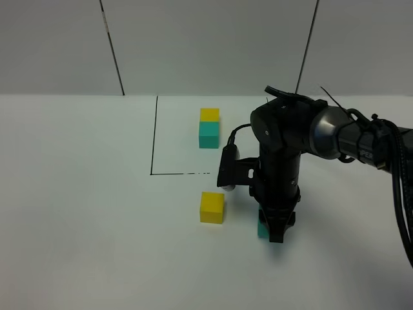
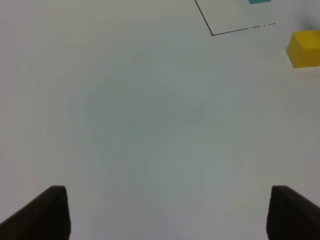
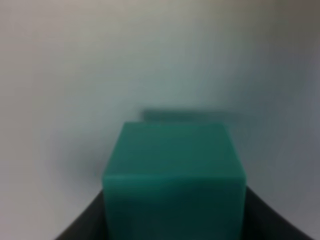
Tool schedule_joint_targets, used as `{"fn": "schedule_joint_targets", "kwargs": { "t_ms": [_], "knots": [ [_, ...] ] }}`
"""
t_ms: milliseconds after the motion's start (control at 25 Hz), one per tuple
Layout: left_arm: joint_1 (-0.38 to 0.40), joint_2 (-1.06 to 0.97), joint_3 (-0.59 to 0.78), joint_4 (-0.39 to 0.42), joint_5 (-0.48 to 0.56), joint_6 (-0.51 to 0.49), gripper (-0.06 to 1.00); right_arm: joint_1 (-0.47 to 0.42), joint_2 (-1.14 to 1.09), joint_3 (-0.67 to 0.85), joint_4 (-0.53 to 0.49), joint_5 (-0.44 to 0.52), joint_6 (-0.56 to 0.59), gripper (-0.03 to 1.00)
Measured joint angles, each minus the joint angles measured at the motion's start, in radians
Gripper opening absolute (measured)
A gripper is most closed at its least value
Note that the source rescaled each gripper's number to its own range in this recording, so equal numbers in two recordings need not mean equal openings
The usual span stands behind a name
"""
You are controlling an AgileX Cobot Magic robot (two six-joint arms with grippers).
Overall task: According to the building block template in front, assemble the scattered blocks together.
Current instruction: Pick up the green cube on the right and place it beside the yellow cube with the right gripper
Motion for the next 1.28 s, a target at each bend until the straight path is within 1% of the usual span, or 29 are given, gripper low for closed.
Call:
{"fn": "schedule_joint_targets", "kwargs": {
  "t_ms": [160, 400, 800, 960, 1280],
  "knots": [
    [0.0, 0.0, 0.0, 0.0, 0.0, 0.0, 0.91, 0.0, 0.016, -0.054, -0.001, -0.017, 0.01, 0.0],
    [0.0, 0.0, 0.0, 0.0, 0.0, 0.0, 0.91, 0.001, 0.062, -0.138, 0.018, -0.007, 0.012, 0.0],
    [0.0, 0.0, 0.0, 0.0, 0.0, 0.0, 0.91, 0.031, 0.098, -0.149, 0.031, -0.002, 0.012, 0.0],
    [0.0, 0.0, 0.0, 0.0, 0.0, 0.0, 0.91, 0.034, 0.116, -0.149, 0.051, -0.013, 0.019, 0.0],
    [0.0, 0.0, 0.0, 0.0, 0.0, 0.0, 0.91, 0.035, 0.117, -0.15, 0.053, -0.025, 0.025, 0.0]
  ]
}}
